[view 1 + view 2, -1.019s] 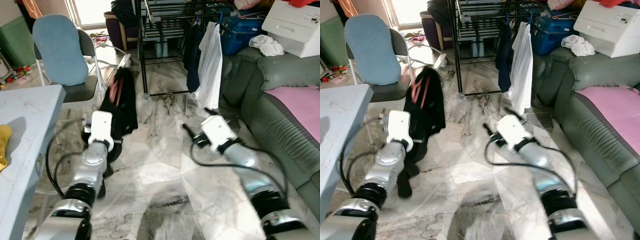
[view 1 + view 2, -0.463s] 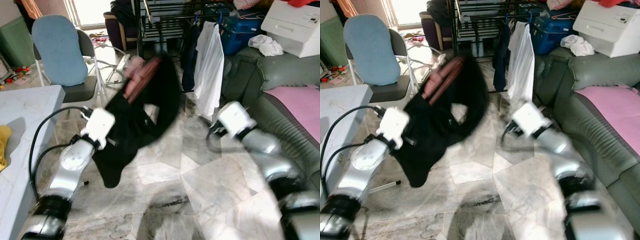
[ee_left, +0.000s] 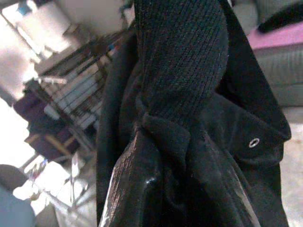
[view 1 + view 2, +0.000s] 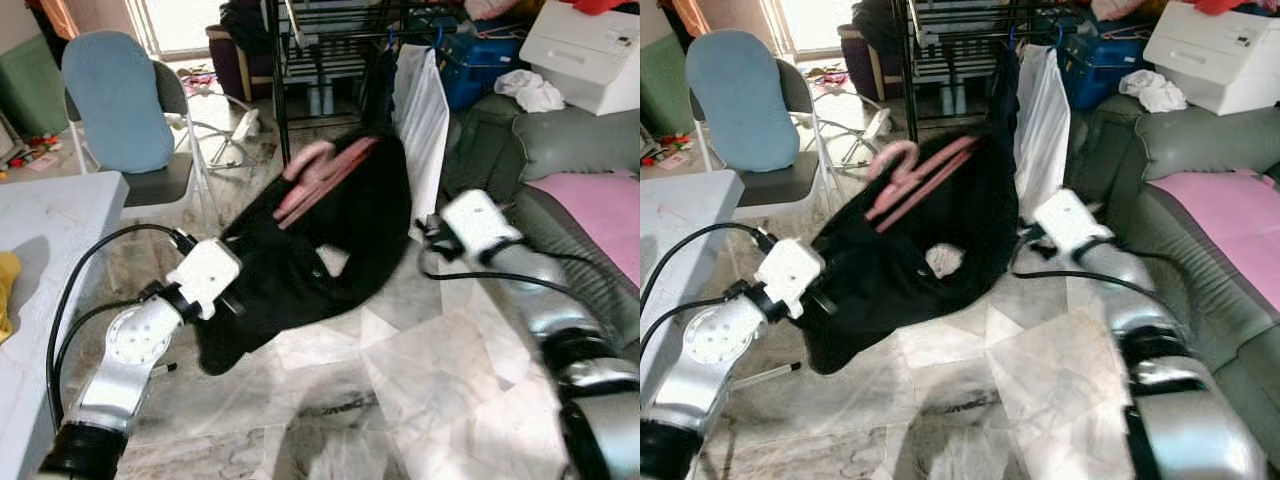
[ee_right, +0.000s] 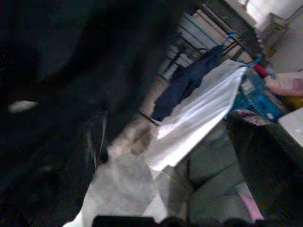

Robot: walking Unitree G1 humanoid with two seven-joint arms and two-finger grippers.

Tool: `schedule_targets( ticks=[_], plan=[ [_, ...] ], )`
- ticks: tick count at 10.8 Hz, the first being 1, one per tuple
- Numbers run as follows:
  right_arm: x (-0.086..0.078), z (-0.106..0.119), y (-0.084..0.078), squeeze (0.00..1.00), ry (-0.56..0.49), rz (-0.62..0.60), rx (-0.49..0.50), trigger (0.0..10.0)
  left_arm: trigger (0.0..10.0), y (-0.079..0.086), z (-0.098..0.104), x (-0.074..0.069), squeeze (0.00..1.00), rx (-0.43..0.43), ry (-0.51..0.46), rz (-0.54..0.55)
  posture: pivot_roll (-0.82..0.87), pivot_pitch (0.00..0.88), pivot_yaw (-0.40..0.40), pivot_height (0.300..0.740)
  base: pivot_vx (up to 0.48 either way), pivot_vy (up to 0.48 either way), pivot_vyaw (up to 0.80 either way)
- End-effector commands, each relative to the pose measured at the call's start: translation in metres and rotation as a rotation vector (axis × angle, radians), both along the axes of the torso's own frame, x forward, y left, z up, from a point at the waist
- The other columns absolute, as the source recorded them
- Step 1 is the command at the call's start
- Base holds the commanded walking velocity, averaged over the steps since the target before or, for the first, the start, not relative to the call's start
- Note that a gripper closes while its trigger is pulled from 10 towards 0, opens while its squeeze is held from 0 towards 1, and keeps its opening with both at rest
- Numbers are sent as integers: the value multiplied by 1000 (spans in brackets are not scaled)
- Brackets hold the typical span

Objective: Hang hanger

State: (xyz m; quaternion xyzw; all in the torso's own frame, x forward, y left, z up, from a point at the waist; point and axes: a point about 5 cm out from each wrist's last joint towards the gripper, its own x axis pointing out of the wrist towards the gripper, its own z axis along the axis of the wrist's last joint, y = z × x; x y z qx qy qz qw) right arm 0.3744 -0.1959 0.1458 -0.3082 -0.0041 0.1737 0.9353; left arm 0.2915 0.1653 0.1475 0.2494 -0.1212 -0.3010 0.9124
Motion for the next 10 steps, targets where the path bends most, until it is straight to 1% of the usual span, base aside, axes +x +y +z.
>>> schedule_targets(
  ticks=[1, 2, 3, 5, 6, 8, 10],
  plan=[
    [4, 3, 5, 0, 6, 6, -7, 10000, 0, -5, 18, -4, 0, -15, -83, -55, -33, 0, 5, 740, 0, 0, 0],
    [5, 1, 8, 0, 20, 7, -11, 10000, 0, -7, 21, -6, 0, -15, -96, -71, -33, 0, 5, 740, 0, 0, 0],
    [7, -1, 9, 0, 40, -11, -18, 0, 0, -12, 28, -13, 0, -47, -108, -118, -23, 0, -4, 740, 0, 0, 0],
    [10, 2, 6, 0, 36, -38, -4, 0, 0, -15, 31, -20, 0, -67, -106, -145, -18, 0, -9, 740, 0, 0, 0],
    [11, 8, 5, 0, 3, -50, 6, 0, 0, -14, 29, -21, 0, -63, -99, -147, -18, 0, -9, 740, 0, 0, 0],
    [12, 18, 4, 0, -68, -49, 26, 0, 0, -13, 24, -20, 0, -62, -81, -133, -18, 0, -9, 740, 0, 0, 0],
    [8, 18, 1, 0, -99, -39, 35, 0, 0, -13, 21, -18, 0, -58, -66, -127, -31, 0, -2, 740, 0, 0, 0]
  ],
)
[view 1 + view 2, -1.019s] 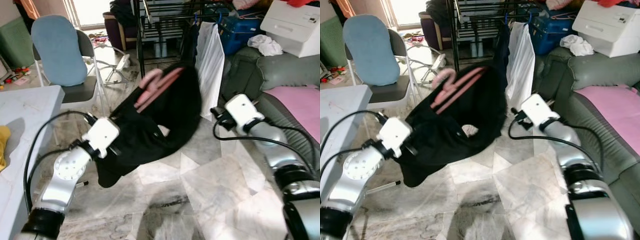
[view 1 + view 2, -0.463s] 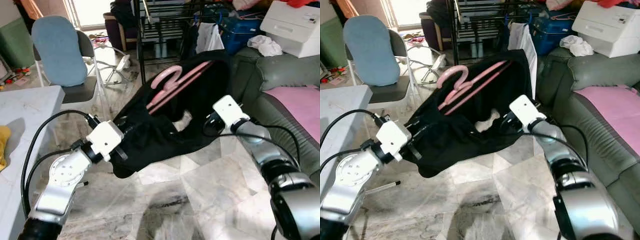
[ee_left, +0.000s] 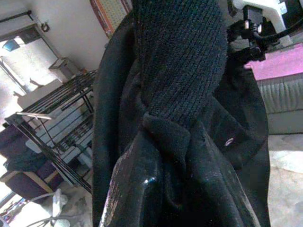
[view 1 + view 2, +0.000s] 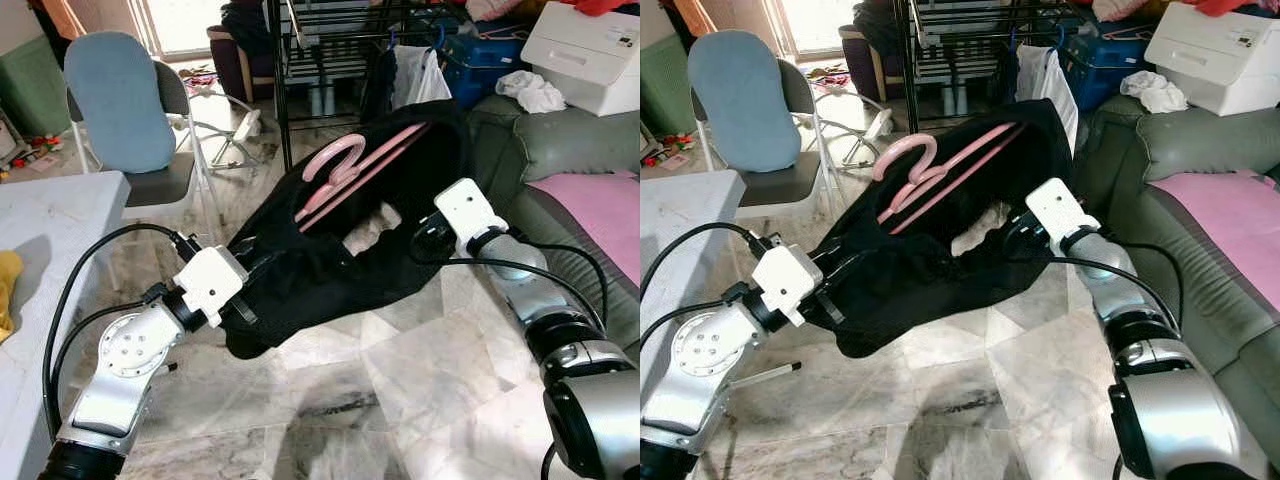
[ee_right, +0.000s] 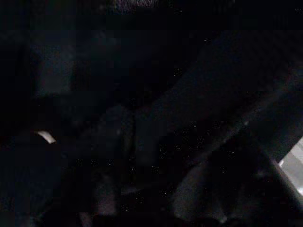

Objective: Hang hanger

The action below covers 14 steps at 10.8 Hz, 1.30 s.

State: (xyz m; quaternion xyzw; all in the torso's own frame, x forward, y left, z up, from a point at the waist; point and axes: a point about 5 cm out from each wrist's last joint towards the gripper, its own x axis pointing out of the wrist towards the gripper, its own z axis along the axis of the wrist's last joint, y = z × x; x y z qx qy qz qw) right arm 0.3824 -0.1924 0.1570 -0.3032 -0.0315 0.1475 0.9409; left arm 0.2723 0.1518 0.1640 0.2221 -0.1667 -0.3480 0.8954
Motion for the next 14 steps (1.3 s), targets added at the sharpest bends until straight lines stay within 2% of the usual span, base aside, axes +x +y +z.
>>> schedule_targets(
  ticks=[1, 5, 9, 14],
  plan=[
    [-1, 6, -3, 0, -36, -2, 11, 0, 0, 0, 4, 1, 0, -2, -16, 1, -31, 0, -2, 740, 0, 0, 0],
    [-3, 5, -1, 0, -52, 25, 10, 0, 0, -1, -1, 4, 0, -2, -7, 12, -44, 0, -2, 740, 0, 0, 0],
    [-6, 22, 8, 0, -171, 91, 54, 0, 0, 7, -15, 16, 0, 72, 30, 120, -53, 0, 1, 740, 0, 0, 0],
    [-16, 13, 19, 0, -151, 150, 91, 0, 0, 7, -27, 25, 0, 70, 65, 169, -61, 0, 7, 740, 0, 0, 0]
  ],
)
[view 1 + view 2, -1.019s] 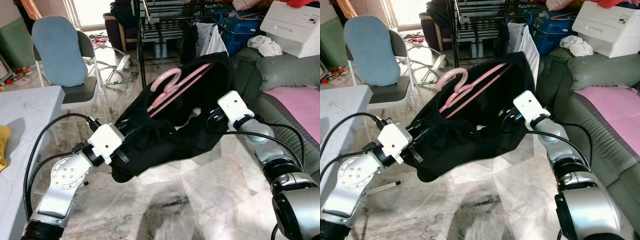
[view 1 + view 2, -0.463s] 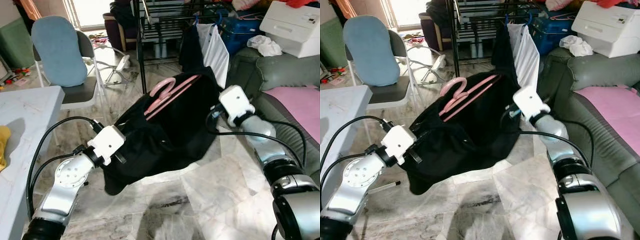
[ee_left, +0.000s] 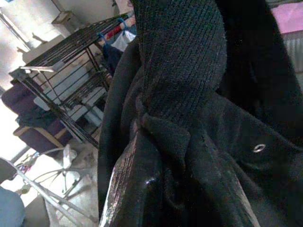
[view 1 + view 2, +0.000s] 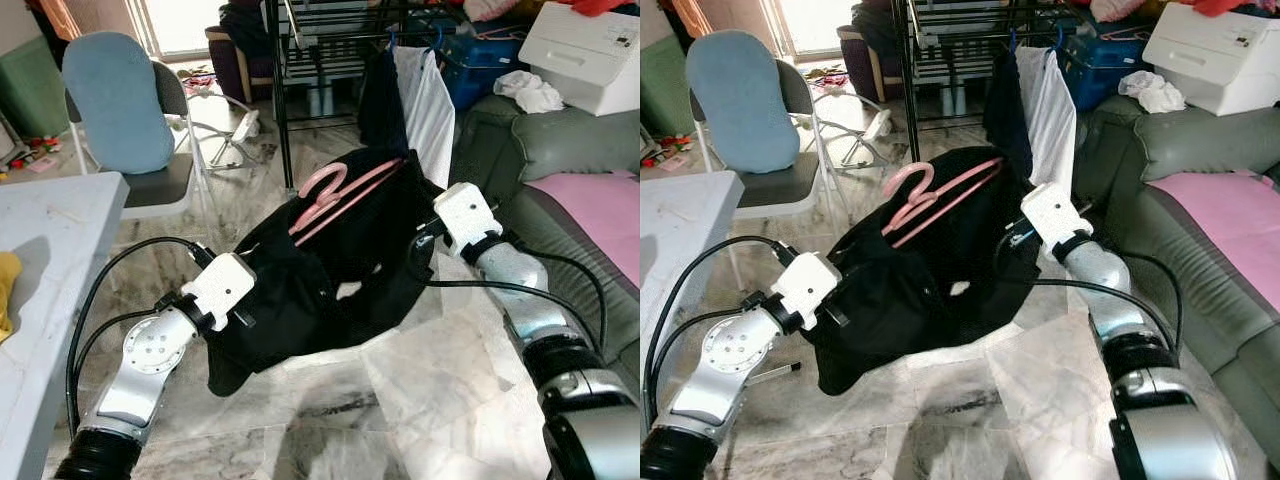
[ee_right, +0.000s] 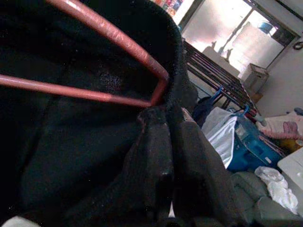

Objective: Hang hanger

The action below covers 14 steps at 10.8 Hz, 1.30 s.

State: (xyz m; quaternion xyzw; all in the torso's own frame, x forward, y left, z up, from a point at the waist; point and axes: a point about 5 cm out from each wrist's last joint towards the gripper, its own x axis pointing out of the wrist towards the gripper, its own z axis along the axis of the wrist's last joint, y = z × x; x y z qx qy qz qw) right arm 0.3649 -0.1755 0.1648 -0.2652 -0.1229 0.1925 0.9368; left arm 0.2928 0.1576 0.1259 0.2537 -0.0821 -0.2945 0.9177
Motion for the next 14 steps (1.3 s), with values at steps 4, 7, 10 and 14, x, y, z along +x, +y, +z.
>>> schedule_targets(
  ticks=[4, 7, 10, 14],
  plan=[
    [-25, -7, 45, 0, 69, 280, 66, 0, 0, -8, 1, 22, 0, 0, -9, 85, -65, 0, 5, 740, 0, 0, 0],
    [-61, -36, 70, 0, 275, 493, 75, 0, 0, -13, -13, 40, 0, -59, 58, 252, -74, 0, 9, 740, 0, 0, 0],
    [-89, -73, 71, 0, 469, 569, 19, 0, 0, -11, -11, 52, 0, -171, 89, 370, -74, 0, 9, 740, 0, 0, 0],
    [-84, -105, 48, 0, 569, 347, -36, 10000, 0, 0, -3, 55, 0, -262, 75, 391, -70, 0, 11, 740, 0, 0, 0]
  ],
)
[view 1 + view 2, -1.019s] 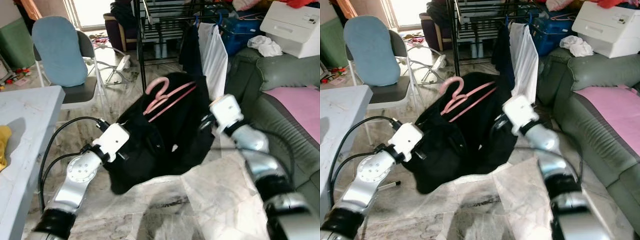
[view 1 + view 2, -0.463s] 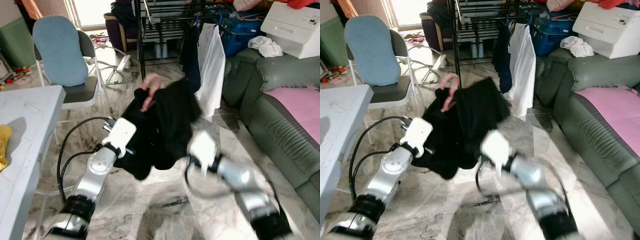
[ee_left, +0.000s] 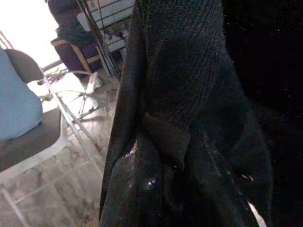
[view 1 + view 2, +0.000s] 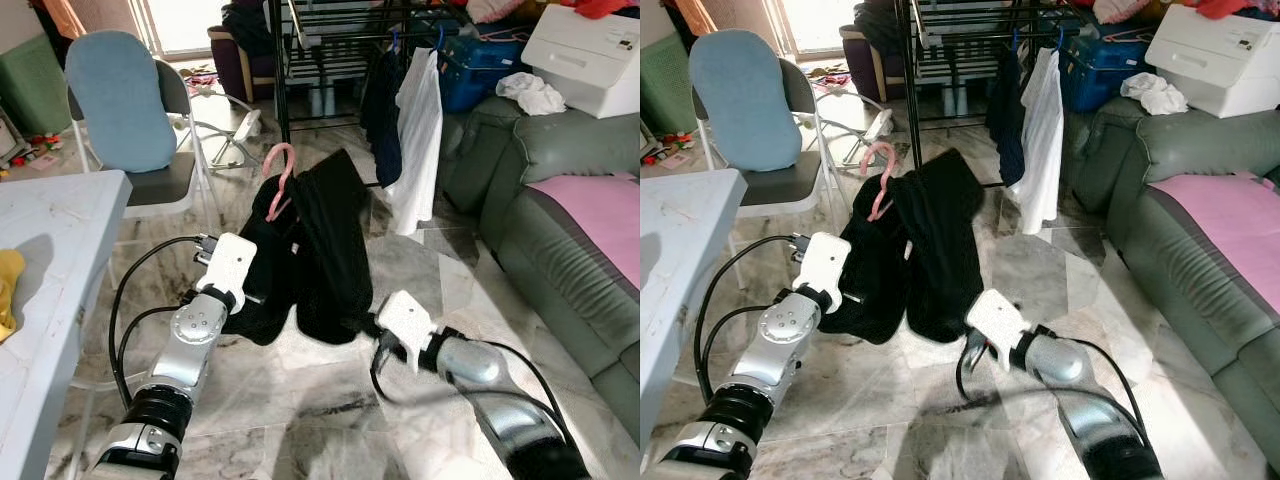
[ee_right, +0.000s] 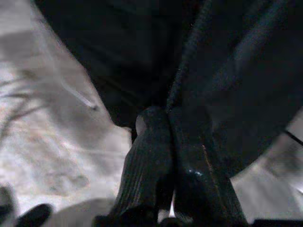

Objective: Hang hanger

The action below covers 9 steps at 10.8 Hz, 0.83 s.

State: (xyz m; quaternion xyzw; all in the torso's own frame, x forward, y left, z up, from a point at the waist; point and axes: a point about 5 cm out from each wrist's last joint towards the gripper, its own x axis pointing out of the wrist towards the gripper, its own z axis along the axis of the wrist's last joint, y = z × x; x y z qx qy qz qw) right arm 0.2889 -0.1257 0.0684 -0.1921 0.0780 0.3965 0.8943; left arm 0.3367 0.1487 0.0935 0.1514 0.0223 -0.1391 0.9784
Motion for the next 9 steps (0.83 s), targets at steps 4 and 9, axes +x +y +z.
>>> schedule_targets(
  ticks=[4, 9],
  plan=[
    [13, -8, -4, 1000, -71, -171, -40, 10000, 0, 19, 15, -1, 0, -31, -102, 12, -62, 0, 11, 740, 0, 0, 0],
    [20, 21, -16, 1000, -128, 25, -42, 10000, 0, 18, -5, -27, 0, 113, -52, -305, -73, 0, 11, 740, 0, 0, 0]
  ],
)
